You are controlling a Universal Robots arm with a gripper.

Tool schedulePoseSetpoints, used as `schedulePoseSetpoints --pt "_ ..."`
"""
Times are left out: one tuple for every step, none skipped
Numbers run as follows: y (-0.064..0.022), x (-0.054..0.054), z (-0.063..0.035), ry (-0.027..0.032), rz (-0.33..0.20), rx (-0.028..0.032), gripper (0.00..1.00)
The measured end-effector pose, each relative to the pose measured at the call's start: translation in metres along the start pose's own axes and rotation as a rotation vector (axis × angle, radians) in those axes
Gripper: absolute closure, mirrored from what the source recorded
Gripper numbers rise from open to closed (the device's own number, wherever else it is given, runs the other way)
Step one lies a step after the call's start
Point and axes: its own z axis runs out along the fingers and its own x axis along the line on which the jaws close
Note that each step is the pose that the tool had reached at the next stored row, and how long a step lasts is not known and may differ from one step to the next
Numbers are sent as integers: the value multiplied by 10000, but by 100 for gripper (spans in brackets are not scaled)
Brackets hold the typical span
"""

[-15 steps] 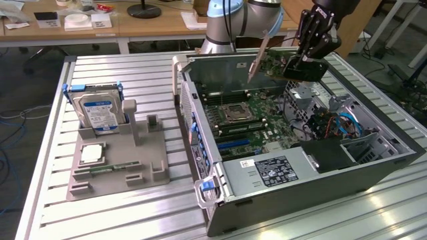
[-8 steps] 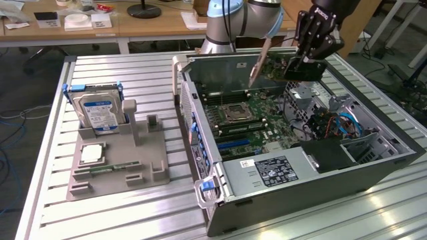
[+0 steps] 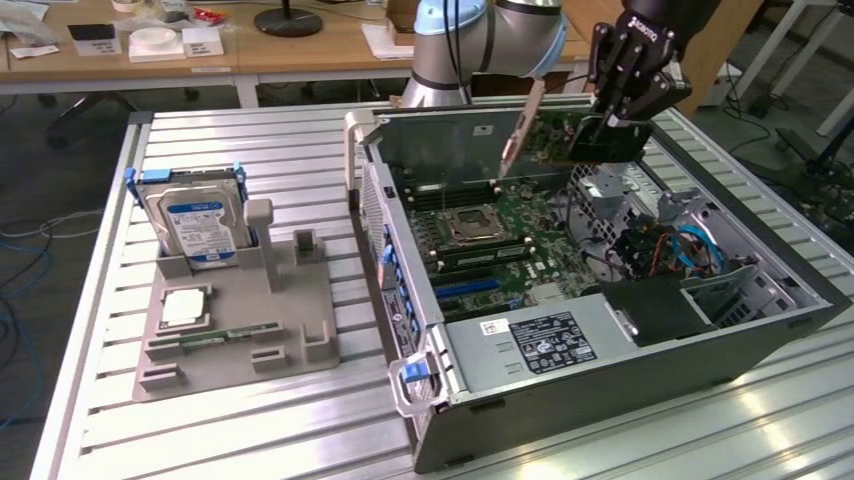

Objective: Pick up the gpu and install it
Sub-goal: 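Insert the gpu into the slot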

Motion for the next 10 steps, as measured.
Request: schedulePoseSetpoints --pt "1 0 4 -8 -27 78 73" --pt "1 1 7 -12 -65 150 73" --pt "1 1 10 -15 -105 213 73" --pt "2 0 15 -18 -142 263 73" --pt "3 1 19 -23 -181 305 73" --pt "5 0 25 -31 -216 339 73" --pt "7 1 31 -39 -251 370 73" --pt "8 1 37 -48 -288 398 73" --pt "11 1 43 -57 -327 422 73" --pt "13 2 50 -64 -365 444 73"
